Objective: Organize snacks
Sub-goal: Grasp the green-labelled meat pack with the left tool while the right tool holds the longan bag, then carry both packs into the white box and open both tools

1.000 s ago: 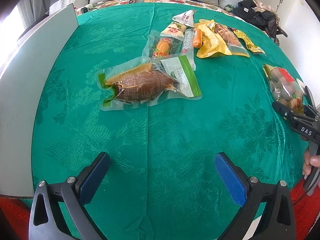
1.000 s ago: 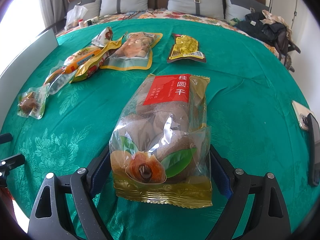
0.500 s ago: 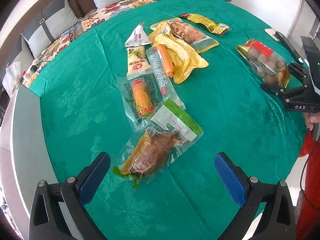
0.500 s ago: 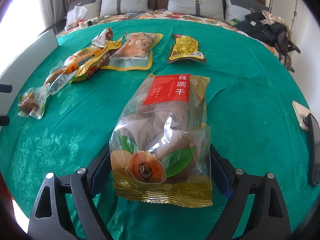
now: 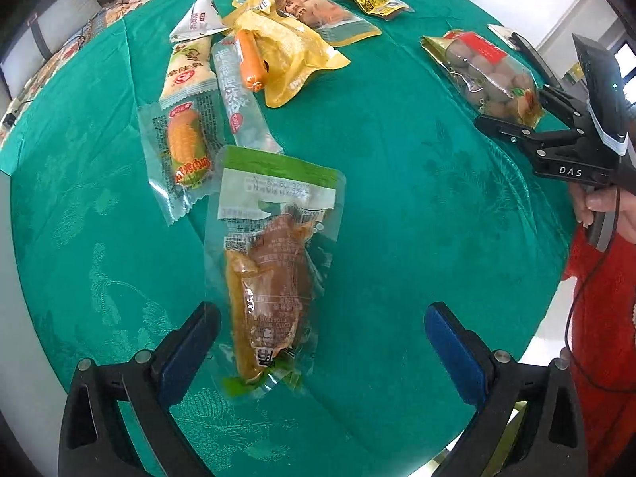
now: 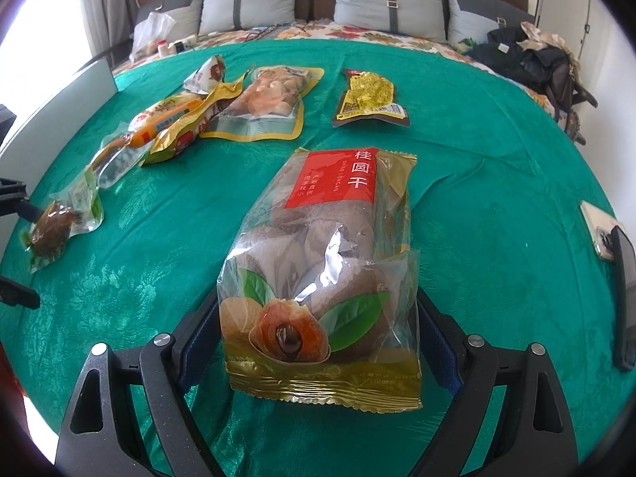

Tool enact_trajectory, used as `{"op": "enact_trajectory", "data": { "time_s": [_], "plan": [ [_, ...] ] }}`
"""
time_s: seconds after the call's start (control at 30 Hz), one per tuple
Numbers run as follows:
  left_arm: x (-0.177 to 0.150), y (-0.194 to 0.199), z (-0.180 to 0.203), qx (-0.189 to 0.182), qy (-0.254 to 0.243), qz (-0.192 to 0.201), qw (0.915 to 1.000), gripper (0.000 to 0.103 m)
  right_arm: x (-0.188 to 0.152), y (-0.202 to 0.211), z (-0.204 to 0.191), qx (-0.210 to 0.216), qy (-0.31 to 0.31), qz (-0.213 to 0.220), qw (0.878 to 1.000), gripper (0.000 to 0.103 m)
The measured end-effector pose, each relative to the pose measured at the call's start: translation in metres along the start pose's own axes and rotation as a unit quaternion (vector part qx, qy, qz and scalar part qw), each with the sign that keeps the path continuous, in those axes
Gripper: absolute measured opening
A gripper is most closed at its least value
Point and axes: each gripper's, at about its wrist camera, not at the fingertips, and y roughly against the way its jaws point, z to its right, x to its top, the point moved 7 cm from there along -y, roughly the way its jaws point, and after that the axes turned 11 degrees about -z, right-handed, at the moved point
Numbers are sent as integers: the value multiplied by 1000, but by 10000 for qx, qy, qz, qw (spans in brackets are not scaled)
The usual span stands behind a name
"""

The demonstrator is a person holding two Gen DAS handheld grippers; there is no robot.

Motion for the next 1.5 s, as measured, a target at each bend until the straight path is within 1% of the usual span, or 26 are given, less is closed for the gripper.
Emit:
{"op": "enact_trajectory", "data": {
  "time_s": [0.13,0.2,0.23,0.27,0.3,0.33,0.37,0.43,0.5,0.57,0.6,0.67,0.7,0.73,0.77,0.83,1.0,1.03,1.1,1.13,1.2,1.27,1.33,1.37,1.4,1.5],
  "plan": [
    [14,1,-16,530,360,189,9978,101,1,0,0,-6,2,16,10000,91],
    [16,-6,-18,830,328,38,9960,93,1,0,0,-4,10,28,10000,91],
    [17,-3,-17,785,294,108,9964,89,0,0,0,4,21,26,10000,91],
    [17,-2,-13,695,232,101,9973,77,0,0,0,17,39,12,10000,91],
    [16,0,-10,607,186,96,9979,58,1,0,1,38,62,-24,10000,91],
    [17,0,-4,567,171,112,9982,44,0,0,1,64,87,-75,9999,91],
    [15,3,-2,550,205,138,9982,38,0,0,2,92,117,-135,9998,91],
    [11,4,2,484,334,208,9981,35,-1,0,4,148,141,-264,9994,91],
    [5,7,0,300,572,357,9973,32,-2,2,8,291,46,-354,9989,90],
    [-3,13,-2,-40,918,598,9940,30,-2,9,14,710,-264,-386,9964,89],
    [-8,17,-2,-224,1102,735,9909,29,-1,15,20,1060,-543,-279,9925,89],
    [-12,23,-6,-573,1398,975,9837,29,3,34,38,1788,-1183,155,9766,89],
    [-18,25,-3,-693,1483,1068,9807,29,4,40,48,1963,-1454,325,9692,89],
    [-20,25,-2,-748,1528,1128,9790,29,4,44,57,1962,-1646,414,9658,89],
    [-23,25,0,-761,1546,1170,9781,29,4,45,63,1853,-1734,426,9663,90],
    [-25,21,-2,-761,1579,1201,9772,29,7,44,62,1546,-1612,320,9742,90],
    [-34,20,4,-798,1763,1370,9715,29,30,44,14,934,-845,86,9920,90],
    [-34,22,4,-818,1807,1426,9697,29,33,41,2,710,-589,-11,9957,89],
    [-38,29,1,-876,1906,1553,9653,29,36,31,-14,-93,-28,-219,9997,90],
    [-41,34,0,-930,1957,1623,9627,29,33,28,-14,-440,172,-343,9983,86],
    [-48,49,-2,-1032,2029,1810,9568,29,30,26,-10,-703,204,-479,9962,65],
    [-58,65,-4,-1126,2088,2021,9502,29,25,32,-2,-506,-18,-555,9972,60],
    [-68,82,-6,-1237,2155,2237,9425,29,19,44,9,-202,-324,-478,9981,59],
    [-73,91,-7,-1295,2183,2351,9383,29,18,53,10,94,-528,-372,9979,59],
    [-77,99,-8,-1347,2213,2451,9342,29,17,62,12,524,-770,-255,9953,58],
    [-91,122,-15,-1484,2342,2728,9212,29,17,87,11,1793,-1418,-11,9735,58]
  ]
}}
